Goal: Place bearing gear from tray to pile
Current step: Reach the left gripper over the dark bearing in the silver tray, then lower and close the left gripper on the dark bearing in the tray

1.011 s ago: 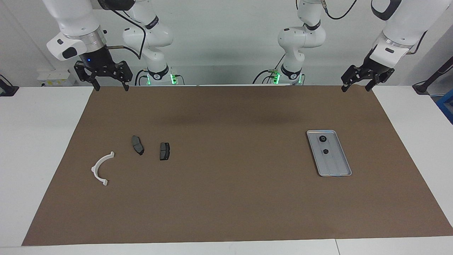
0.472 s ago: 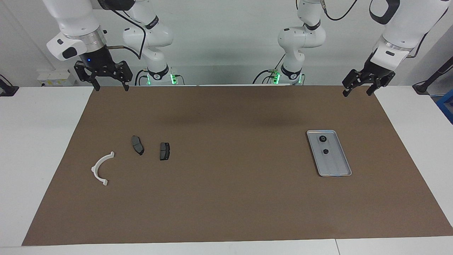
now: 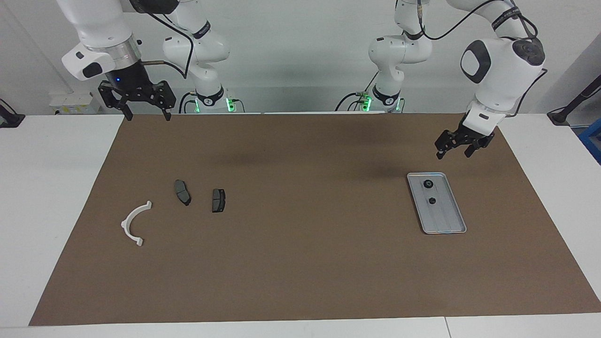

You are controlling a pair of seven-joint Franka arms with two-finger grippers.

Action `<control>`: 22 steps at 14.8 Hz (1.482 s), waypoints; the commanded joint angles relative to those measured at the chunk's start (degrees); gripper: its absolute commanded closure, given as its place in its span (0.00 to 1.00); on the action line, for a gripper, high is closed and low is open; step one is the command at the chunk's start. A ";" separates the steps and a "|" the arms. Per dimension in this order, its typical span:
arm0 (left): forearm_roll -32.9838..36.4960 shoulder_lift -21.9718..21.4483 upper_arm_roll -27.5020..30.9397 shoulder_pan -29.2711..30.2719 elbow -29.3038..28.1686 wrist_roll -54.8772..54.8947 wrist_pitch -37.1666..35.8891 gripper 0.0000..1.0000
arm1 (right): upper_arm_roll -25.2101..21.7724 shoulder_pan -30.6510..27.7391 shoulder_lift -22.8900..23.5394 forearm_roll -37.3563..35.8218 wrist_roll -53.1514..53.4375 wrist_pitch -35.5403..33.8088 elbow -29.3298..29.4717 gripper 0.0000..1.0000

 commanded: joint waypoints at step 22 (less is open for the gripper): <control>0.01 6.46 0.41 0.67 -16.45 2.04 19.49 0.00 | -0.05 -0.07 -1.07 0.32 -1.77 1.21 -1.14 0.00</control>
